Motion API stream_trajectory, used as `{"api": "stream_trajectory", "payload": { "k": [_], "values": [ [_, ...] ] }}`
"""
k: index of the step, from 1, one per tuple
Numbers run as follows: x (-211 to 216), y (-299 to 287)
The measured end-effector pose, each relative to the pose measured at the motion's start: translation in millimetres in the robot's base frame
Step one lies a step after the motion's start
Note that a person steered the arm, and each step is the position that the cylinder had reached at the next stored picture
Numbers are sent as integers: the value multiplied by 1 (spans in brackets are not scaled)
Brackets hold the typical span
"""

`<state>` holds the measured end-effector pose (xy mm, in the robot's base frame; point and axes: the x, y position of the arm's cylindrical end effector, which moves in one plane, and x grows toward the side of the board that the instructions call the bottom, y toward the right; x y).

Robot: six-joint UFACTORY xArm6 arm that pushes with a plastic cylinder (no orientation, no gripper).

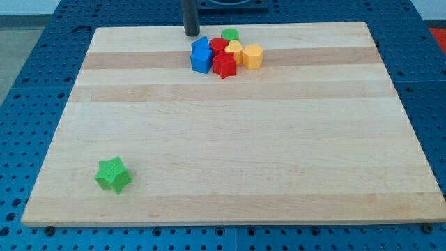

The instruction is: Move green circle to the blue triangle

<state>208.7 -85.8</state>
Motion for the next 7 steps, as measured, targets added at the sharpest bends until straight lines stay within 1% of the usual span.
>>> {"api": "stream_trajectory", "payload": {
  "k": [1, 2, 3, 4, 5, 7],
  "values": [
    [-11, 15],
    [-16, 49],
    [-14, 70],
    [10, 105],
    [35, 111],
    [36, 52]
  ]
}}
